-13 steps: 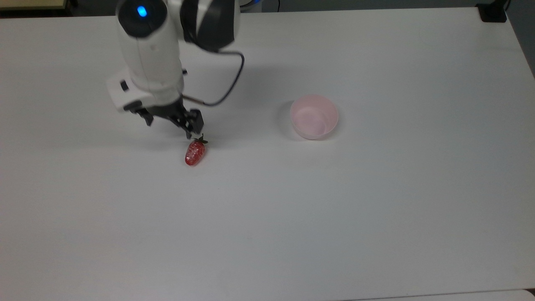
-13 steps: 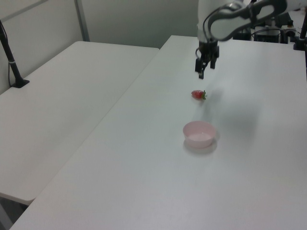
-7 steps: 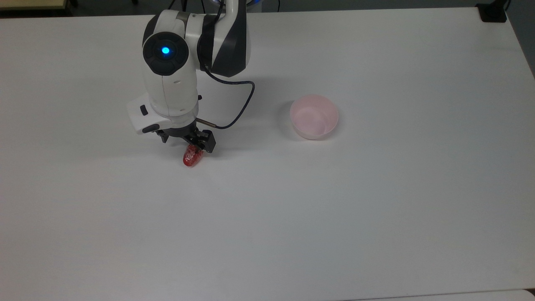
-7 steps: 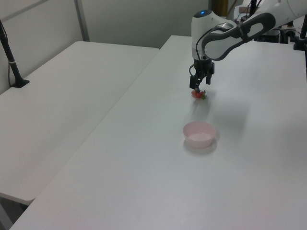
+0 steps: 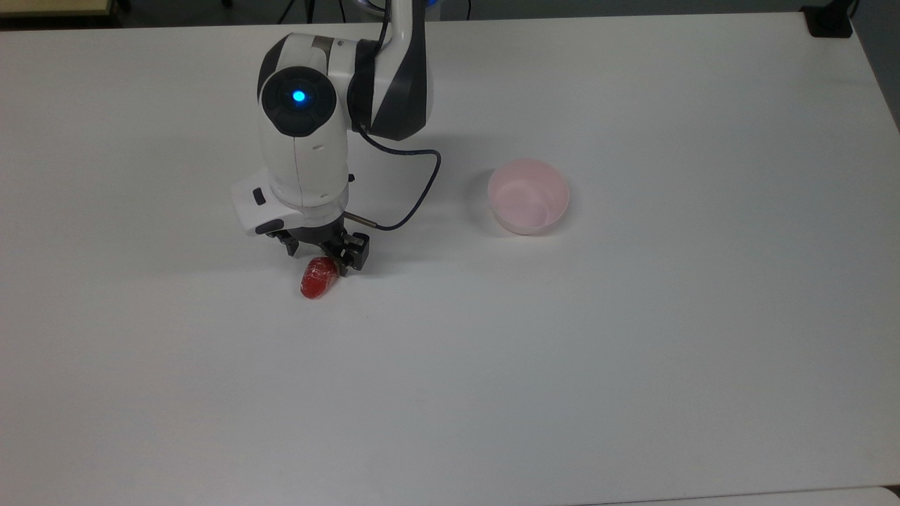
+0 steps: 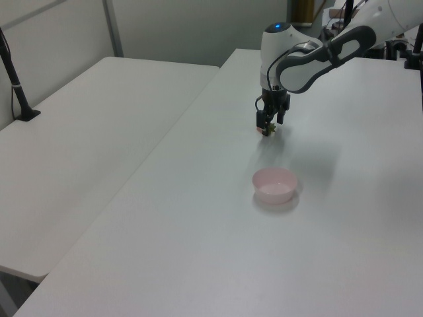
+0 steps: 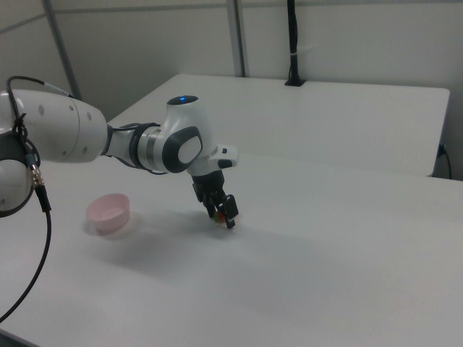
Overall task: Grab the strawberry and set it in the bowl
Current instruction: 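Close the gripper around the red strawberry, then lift the strawberry up off the table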
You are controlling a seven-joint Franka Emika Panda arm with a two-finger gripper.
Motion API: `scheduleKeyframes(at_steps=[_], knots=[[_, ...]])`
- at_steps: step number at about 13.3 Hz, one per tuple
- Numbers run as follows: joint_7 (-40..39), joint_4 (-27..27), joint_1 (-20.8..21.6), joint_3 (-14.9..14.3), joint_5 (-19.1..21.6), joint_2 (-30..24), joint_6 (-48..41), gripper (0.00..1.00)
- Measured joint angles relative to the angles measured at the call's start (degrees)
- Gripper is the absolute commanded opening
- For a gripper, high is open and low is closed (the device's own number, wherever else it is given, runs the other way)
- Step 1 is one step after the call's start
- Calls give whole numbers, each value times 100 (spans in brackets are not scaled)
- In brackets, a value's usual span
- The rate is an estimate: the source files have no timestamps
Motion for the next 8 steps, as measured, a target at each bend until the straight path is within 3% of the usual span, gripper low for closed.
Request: scheduleKeyframes(at_steps=[4, 8], knots=[[0, 7, -1, 0, 0, 24, 220, 64], [-30, 4, -1, 1, 0, 30, 502, 52]])
